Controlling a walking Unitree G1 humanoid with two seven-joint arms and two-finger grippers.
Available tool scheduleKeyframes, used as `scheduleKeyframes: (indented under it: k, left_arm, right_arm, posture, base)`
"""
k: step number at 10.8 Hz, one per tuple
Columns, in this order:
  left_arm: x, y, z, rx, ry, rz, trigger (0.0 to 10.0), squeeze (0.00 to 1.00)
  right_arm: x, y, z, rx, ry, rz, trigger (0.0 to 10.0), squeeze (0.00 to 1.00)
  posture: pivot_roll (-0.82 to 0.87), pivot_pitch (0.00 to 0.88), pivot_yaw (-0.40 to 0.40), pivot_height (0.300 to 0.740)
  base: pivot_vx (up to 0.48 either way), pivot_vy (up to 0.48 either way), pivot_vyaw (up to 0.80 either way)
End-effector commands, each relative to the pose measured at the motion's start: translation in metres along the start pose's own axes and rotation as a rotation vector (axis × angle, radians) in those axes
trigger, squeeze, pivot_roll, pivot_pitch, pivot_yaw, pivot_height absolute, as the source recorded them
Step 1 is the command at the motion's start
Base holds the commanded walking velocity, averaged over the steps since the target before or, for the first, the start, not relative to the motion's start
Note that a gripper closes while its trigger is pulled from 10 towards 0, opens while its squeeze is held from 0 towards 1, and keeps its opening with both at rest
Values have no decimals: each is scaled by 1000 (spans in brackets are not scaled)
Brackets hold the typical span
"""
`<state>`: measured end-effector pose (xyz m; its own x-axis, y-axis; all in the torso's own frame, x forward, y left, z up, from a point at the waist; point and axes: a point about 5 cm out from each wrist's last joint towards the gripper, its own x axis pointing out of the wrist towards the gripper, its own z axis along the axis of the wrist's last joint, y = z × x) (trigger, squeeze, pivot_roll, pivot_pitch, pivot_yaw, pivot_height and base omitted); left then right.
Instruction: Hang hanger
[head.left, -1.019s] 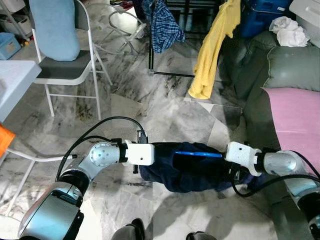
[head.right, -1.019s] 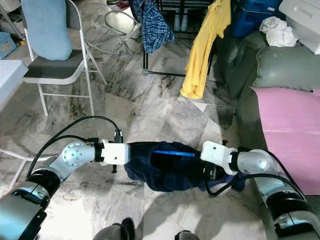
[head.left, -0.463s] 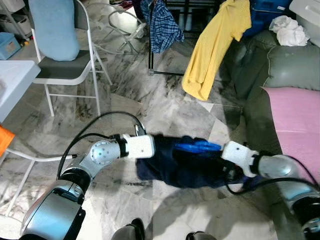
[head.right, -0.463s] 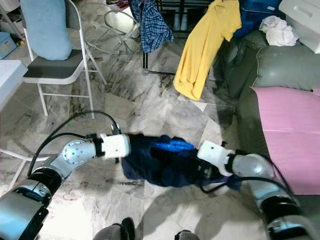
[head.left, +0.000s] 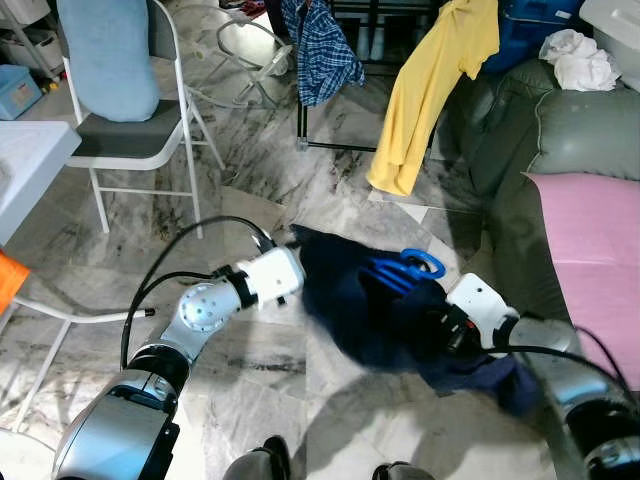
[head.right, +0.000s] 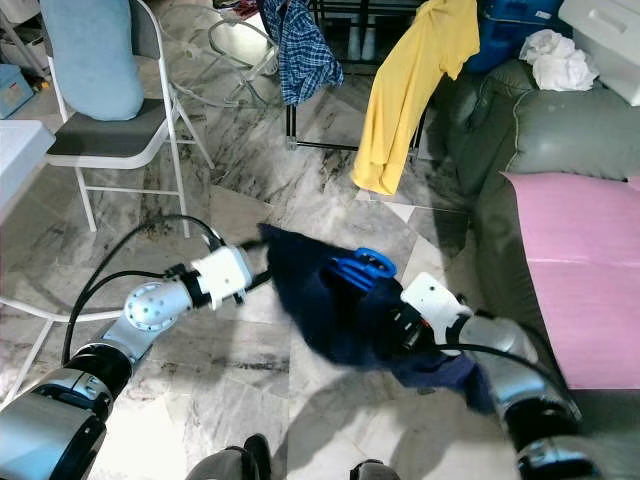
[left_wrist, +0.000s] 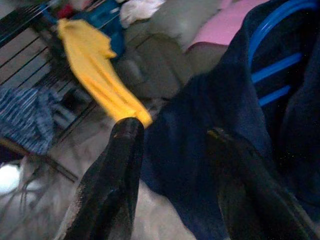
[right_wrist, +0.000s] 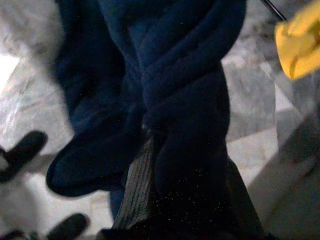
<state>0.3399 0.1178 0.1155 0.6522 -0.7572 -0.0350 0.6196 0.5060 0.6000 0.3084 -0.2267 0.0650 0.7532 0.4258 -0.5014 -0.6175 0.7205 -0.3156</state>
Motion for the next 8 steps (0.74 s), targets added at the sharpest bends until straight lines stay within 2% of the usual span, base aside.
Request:
scheduleKeyframes:
  k: [1, 2, 3, 4, 5, 6, 7, 8]
  left_arm:
    - [-8, -1, -11, -65, 51, 69, 10000, 1000]
    - [-11, 2, -19, -137, 104, 203, 10000, 1000]
    - [-18, 4, -34, -266, 200, 407, 10000, 1000]
    - [-24, 1, -45, -386, 260, 529, 10000, 1000]
    - [-31, -5, -54, -471, 311, 617, 10000, 1000]
    - [-33, -12, -60, -548, 346, 658, 10000, 1000]
    - [-31, -18, -60, -594, 343, 655, 10000, 0]
    - [-28, -24, -58, -595, 333, 627, 10000, 0]
  right_arm:
    - [-2, -4, 1, 72, -26, -72, 0, 0]
    - [-2, -5, 0, 153, -41, -143, 0, 0]
    - [-4, -5, -2, 263, -60, -260, 0, 0]
    - [-4, -1, -1, 379, -103, -362, 0, 0]
    - [-3, 5, 3, 463, -131, -426, 0, 0]
    - [-2, 12, 6, 511, -134, -466, 9922, 0]
    - [-1, 16, 7, 535, -122, -498, 10000, 0]
    - [1, 23, 9, 558, -112, -506, 10000, 0]
  posture:
    - [-202, 161, 77, 740]
    - [-202, 161, 76, 740]
    - [-206, 159, 73, 740]
    - [-207, 155, 69, 740]
    - [-207, 151, 67, 740]
    - [-209, 145, 67, 740]
    - [-210, 141, 66, 740]
    - [-213, 137, 68, 740]
  base:
    - [0, 0, 0]
    - [0, 0, 0]
    - [0, 0, 0]
    - [0, 0, 0]
    - [0, 0, 0]
    - [0, 0, 0]
    - [0, 0, 0]
    - [0, 0, 0]
